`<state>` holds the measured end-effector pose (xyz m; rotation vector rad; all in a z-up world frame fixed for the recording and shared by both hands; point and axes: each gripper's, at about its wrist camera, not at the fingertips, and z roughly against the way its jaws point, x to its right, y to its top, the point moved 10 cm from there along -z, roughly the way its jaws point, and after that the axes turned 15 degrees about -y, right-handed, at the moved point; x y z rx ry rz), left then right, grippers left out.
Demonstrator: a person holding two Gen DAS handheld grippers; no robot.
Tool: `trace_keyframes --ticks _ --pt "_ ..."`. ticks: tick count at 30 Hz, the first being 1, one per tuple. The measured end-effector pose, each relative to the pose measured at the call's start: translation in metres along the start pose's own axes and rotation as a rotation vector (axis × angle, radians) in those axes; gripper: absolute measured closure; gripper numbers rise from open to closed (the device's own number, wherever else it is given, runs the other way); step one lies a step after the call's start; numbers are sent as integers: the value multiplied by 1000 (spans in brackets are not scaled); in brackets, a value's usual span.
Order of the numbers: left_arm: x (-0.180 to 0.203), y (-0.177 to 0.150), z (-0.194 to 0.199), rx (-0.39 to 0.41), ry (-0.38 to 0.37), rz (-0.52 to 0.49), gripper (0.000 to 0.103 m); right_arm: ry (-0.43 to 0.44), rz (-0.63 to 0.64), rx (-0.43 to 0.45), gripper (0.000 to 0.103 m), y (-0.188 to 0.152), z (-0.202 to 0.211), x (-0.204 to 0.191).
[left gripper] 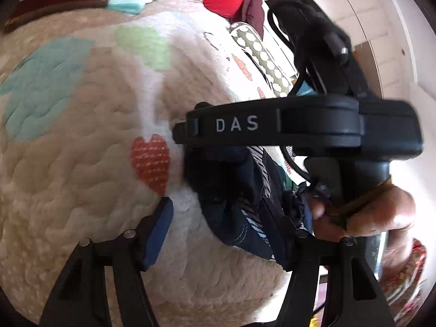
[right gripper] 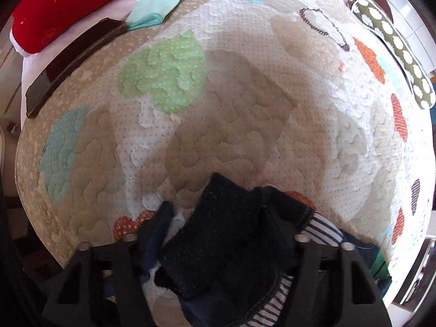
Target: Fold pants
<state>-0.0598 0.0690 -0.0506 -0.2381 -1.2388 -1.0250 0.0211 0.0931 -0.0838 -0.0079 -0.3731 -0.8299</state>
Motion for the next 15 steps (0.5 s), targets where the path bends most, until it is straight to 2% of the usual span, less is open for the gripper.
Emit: trace_keyframes --ticks 1,2,3,7,11,15 --pt "3 -1 -4 -16 -3 -14 56 -4 -7 3 59 -2 2 4" --pt "5 -3 -9 -41 -9 -20 90 0 -16 6 66 -3 3 8" --pt "6 -7 -16 -84 -12 -16 98 11 -24 12 72 -4 6 11" --pt "20 -11 -18 -106 -9 -40 100 64 -56 77 78 -16 26 31" --pt "65 -7 -21 -113 -25 -146 100 134 -150 164 78 -33 52 63" --pt "114 -21 -42 -167 -37 -258 100 210 -272 242 78 -54 78 103"
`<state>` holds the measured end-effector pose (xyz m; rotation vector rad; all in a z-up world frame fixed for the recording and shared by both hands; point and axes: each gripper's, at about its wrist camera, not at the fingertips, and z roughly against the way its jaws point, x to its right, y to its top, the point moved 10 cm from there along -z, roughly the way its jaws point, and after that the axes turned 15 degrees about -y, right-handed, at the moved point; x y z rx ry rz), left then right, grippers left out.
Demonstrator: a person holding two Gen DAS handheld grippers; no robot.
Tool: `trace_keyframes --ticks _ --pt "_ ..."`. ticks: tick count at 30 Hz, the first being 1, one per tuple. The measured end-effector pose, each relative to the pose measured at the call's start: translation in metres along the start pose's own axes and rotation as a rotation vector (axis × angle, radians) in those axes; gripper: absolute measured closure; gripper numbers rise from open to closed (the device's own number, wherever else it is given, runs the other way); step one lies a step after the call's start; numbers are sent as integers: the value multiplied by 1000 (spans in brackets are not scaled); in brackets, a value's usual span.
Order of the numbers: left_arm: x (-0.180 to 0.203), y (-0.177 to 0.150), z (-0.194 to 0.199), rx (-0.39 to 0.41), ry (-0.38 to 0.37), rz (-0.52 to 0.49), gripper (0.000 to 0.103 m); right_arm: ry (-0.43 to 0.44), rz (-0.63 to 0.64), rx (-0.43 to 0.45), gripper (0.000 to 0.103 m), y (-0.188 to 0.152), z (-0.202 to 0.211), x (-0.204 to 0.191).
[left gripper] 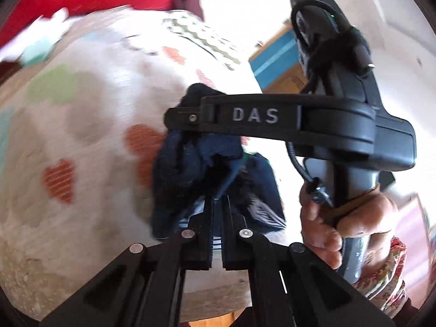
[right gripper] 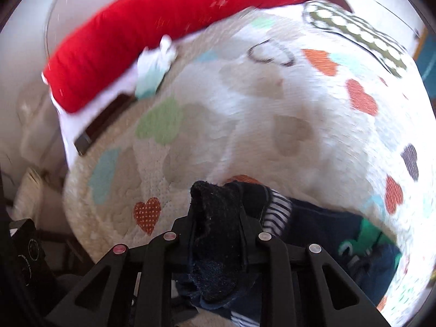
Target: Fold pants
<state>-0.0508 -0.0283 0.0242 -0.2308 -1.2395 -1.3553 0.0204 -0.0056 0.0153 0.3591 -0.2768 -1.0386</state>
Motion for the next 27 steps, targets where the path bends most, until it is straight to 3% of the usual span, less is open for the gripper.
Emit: trace_keyframes --ticks 3,8,10,12,13,15,18,22,24,27 --pt "27 -5 -26 -55 -17 -36 99 32 -108 59 78 -9 19 34" --pt "37 -14 -49 -109 -6 -49 99 55 -324 90 78 -47 24 128" --pt "31 -12 -50 -114 16 -34 99 53 -400 64 69 -70 15 163" --pt "21 -11 -49 -115 50 -16 96 -47 -476 58 54 -92 10 199" --pt "15 -9 -52 -117 70 -6 95 -88 -510 63 50 -101 10 215" --pt "1 -5 -56 -123 111 12 92 -69 -574 97 49 -114 20 229" --pt "-11 -14 -63 -140 152 29 88 -7 -625 152 49 -123 36 233" --pt "-15 -28 -63 -155 166 41 84 100 -599 179 45 -125 44 209" --pt "-14 -30 -63 -159 172 42 81 122 -564 161 40 -123 40 193" --pt "-12 -30 -58 -153 179 34 80 116 -541 122 42 -125 24 177"
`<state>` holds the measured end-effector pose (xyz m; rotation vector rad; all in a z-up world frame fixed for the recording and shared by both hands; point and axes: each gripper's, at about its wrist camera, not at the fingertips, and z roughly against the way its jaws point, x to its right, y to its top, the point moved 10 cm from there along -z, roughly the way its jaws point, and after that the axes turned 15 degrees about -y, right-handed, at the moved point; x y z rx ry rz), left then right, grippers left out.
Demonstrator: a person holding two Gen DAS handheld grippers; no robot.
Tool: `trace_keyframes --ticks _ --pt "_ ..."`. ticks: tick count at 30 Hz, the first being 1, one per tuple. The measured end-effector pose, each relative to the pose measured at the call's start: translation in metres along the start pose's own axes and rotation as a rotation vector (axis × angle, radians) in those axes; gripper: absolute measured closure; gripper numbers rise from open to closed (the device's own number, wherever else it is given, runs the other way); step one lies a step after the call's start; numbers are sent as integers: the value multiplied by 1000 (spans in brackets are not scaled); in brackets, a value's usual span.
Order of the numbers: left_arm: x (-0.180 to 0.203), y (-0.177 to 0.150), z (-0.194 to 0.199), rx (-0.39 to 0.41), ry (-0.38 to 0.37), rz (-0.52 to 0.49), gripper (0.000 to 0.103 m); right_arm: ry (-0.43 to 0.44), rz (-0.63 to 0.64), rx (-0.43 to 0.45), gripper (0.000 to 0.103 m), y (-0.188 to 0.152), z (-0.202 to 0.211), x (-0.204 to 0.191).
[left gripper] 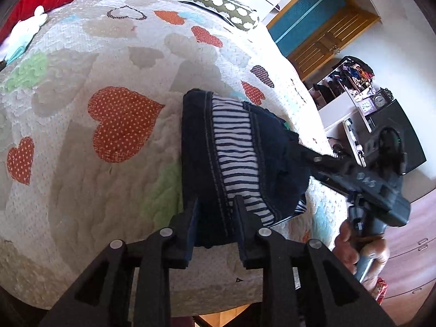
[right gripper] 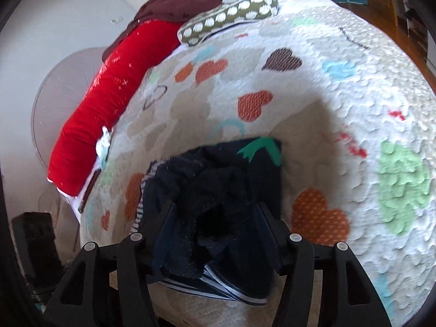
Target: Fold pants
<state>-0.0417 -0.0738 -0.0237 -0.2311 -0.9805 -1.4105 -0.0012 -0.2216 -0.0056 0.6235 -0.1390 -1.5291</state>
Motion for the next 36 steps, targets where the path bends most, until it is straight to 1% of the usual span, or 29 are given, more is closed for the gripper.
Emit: trace_keyframes --ticks 1,2,3,4,6,8,11,14,16,17,18,19,20,21,24,25,27,28,29,30,31,33,34,35,36 --pt "0 0 2 4 3 -2 80 2 3 1 47 -2 -4 -3" --pt "-1 1 4 7 3 0 79 12 6 7 72 -2 -5 -7" --pt "0 2 7 9 2 2 78 35 11 10 83 -3 -4 -12" --pt "0 2 9 12 1 3 78 44 9 20 83 -2 -2 -13" --pt "0 5 14 24 4 -2 78 58 -1 60 92 4 8 -11" --pt "1 8 17 33 6 -9 78 60 -20 90 93 5 20 -4" --pt "6 9 14 28 8 -30 76 -1 -40 120 94 1 29 17" --pt "17 10 2 6 2 -58 75 -50 -80 106 94 -8 27 43" --pt "27 10 -10 -12 0 -103 68 -66 -102 83 92 -13 21 54" --pt "31 9 -17 -22 7 -128 60 -59 -112 77 88 -14 19 56" --pt "32 7 -25 -35 25 -149 57 -54 -121 80 85 -15 20 57" --pt "30 4 -34 -55 48 -156 57 -50 -131 88 81 -14 22 57" --pt "27 1 -41 -76 63 -152 57 -46 -135 92 72 -14 25 57" --pt "23 -3 -46 -92 70 -148 57 -47 -136 100 68 -13 28 57" --pt "20 -6 -49 -91 91 -172 57 -60 -137 184 67 -7 52 58" --pt "20 -6 -48 -90 92 -176 57 -36 -138 228 67 -4 63 55" --pt "20 -6 -47 -87 95 -178 57 37 -143 271 67 0 78 46" --pt "21 -7 -47 -86 96 -178 57 70 -145 275 67 1 80 42" --pt "21 -7 -45 -84 96 -177 57 93 -137 247 66 0 71 35" --pt "21 -8 -43 -81 95 -177 57 93 -137 247 66 0 71 35" --pt "22 -9 -42 -80 95 -176 57 77 -132 226 66 -3 62 33" --pt "21 -12 -37 -76 91 -171 56 13 -103 149 64 -12 32 32" --pt "21 -13 -35 -72 88 -166 55 -42 -80 103 64 -19 14 34" --pt "20 -13 -32 -67 82 -160 54 -83 -67 106 63 -20 7 34" --pt "20 -14 -28 -62 76 -152 52 -101 -59 147 61 -20 8 33"
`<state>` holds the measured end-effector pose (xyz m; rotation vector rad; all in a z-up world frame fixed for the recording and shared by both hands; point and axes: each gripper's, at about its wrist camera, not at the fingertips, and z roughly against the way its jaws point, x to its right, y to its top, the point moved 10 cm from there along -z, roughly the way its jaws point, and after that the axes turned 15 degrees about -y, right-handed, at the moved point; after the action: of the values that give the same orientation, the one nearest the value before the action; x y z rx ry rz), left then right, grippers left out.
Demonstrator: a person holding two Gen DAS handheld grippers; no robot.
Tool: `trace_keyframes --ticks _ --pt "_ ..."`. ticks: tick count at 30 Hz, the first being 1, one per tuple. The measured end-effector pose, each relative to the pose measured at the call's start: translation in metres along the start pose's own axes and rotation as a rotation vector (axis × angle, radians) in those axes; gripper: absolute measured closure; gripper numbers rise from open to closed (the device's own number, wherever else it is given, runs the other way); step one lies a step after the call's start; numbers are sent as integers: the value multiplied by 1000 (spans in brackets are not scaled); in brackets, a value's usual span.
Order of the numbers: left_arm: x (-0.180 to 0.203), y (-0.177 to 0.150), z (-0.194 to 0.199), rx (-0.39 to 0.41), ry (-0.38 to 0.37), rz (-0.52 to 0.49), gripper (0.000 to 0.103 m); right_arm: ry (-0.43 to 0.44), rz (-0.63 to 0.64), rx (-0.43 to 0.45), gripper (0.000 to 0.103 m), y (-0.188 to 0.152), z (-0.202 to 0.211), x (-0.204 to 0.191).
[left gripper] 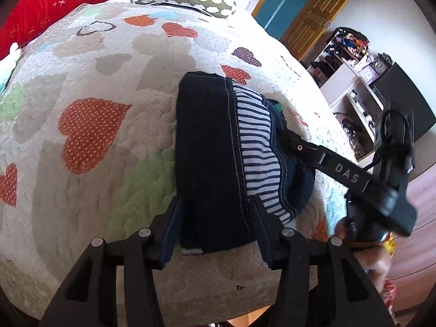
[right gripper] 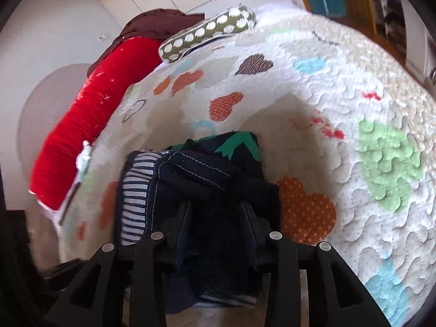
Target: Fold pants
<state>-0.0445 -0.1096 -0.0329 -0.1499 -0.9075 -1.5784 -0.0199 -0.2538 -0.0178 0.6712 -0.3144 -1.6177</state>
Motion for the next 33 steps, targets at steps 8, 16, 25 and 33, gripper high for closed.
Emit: trace_keyframes --ticks 8,16,25,33 --pt "-12 -10 6 -3 5 54 50 53 -81 104 52 -1 6 12" --pt "-25 -21 -5 3 -6 95 42 311 -182 208 47 -7 15 19" --pt "-6 -30 -22 -16 130 -81 16 370 -160 256 47 -13 21 18" --pt "-1 -43 -29 -18 232 -173 4 376 -153 274 47 -21 26 19"
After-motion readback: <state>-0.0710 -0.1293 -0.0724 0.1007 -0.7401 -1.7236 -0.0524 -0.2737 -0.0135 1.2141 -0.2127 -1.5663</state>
